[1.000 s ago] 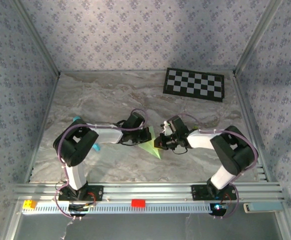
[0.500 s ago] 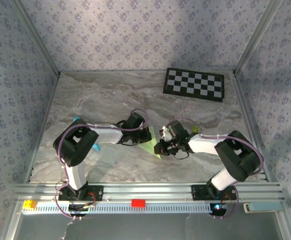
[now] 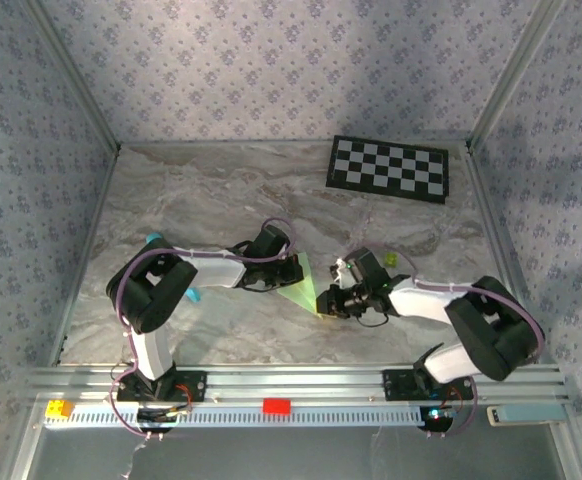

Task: Fold a paper plane with a square sheet of paper (pick it up from the middle)
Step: Fourth fold the wing at the center of the table, then turn over the paper at the center of the table.

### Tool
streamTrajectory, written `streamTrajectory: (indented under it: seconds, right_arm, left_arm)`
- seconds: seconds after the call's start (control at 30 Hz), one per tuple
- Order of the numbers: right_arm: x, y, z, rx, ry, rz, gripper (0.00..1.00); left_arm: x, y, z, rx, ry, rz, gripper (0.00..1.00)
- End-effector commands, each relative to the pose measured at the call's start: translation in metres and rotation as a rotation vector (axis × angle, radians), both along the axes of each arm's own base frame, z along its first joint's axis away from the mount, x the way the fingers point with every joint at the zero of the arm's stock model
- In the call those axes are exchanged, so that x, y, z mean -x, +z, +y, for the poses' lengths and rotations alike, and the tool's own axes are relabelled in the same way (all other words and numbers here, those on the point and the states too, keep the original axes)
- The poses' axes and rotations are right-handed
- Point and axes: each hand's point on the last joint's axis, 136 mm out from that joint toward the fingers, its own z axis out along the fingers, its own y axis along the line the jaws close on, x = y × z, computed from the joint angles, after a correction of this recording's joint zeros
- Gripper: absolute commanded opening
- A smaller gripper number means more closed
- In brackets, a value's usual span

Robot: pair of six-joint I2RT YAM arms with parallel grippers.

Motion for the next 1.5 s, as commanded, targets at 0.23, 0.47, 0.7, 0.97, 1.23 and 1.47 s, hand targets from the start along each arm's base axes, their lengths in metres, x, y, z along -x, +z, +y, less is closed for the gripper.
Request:
streamTrajectory:
  seconds: [0.23, 0.47, 0.7, 0.97, 1.23, 1.47]
  right_arm:
    - [0.013, 0.002, -0.017, 0.034, -0.137, 0.121, 0.36]
    - [0.020, -0.006, -0.016, 0.077, -0.134, 0.155, 0.36]
    - [0.018, -0.016, -0.015, 0.102, -0.158, 0.177, 0.36]
    - [0.007, -0.016, -0.011, 0.077, -0.207, 0.174, 0.33]
    - [-0.004, -0.008, -0.002, 0.025, -0.237, 0.163, 0.30]
    - [-0.009, -0.004, 0.000, 0.002, -0.245, 0.147, 0.31]
  left_arm:
    - [0.010, -0.009, 0.018, -0.066, 0.060, 0.050, 0.03]
    - [0.007, 0.001, 0.016, -0.041, 0.070, 0.040, 0.03]
    - [0.009, 0.000, 0.017, -0.045, 0.070, 0.047, 0.03]
    - [0.009, -0.002, 0.016, -0.041, 0.067, 0.054, 0.03]
    - [0.007, -0.002, 0.017, -0.032, 0.072, 0.062, 0.03]
    - [0.006, -0.002, 0.018, -0.028, 0.075, 0.063, 0.03]
